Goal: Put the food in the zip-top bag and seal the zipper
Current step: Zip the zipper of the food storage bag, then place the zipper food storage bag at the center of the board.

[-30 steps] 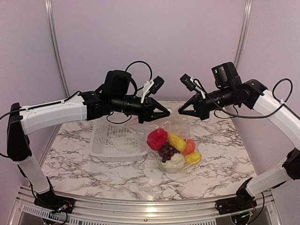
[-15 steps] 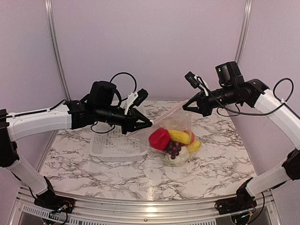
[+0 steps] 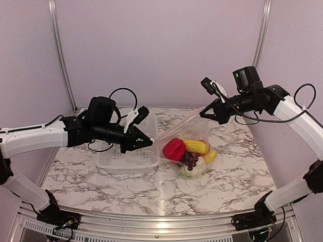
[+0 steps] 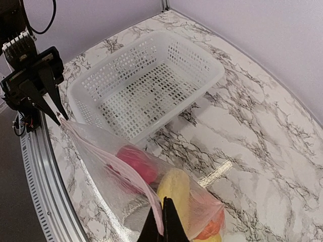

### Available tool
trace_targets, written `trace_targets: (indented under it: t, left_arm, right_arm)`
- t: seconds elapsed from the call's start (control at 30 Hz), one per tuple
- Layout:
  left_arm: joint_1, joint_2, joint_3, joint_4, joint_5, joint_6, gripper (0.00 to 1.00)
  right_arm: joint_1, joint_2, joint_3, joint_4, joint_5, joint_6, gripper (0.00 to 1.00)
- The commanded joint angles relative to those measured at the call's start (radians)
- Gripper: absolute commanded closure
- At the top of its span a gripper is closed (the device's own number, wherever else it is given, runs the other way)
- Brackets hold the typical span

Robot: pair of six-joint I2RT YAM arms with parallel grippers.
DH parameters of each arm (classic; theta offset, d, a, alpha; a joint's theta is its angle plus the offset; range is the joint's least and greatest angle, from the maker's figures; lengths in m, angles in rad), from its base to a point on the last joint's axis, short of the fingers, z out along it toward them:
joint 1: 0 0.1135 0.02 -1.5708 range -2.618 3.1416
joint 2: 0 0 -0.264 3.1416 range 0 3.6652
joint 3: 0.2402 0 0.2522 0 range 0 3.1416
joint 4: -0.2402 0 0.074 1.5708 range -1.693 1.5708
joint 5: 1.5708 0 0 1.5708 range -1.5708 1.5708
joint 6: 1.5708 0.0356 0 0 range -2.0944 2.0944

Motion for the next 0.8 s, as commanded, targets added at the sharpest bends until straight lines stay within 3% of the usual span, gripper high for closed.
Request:
trace_targets:
  t: [0.0,0.23,0.43,0.63,0.77]
  left_arm:
    - [0.017,-0.047,-0.069,-0.133,-0.001,0.019,0.98]
    - [0.024,-0.053,-0.098,-0.115,0.000,0.022,0.98]
    - [0.025,0.018,-0.027,-0.031,-0.023,-0.010,0.98]
    - [0.030,0.245,0.271,0.024,-0.227,-0.050,0.90]
    - [0.054,0.383,0.532,-0.027,-0.258,-0.010,0.88]
  right_arm:
    - [-0.045,-0.009,0.048,0.070,0.097,-0.004,1.00]
    - [-0.045,0.002,0.048,0.069,0.093,-0.001,1.00]
    - [-0.045,0.029,0.045,0.099,0.083,0.018,1.00]
    - [-0.046,0.089,0.103,0.229,0.255,0.024,1.00]
    - [-0.056,0.091,0.102,0.376,0.343,-0.008,1.00]
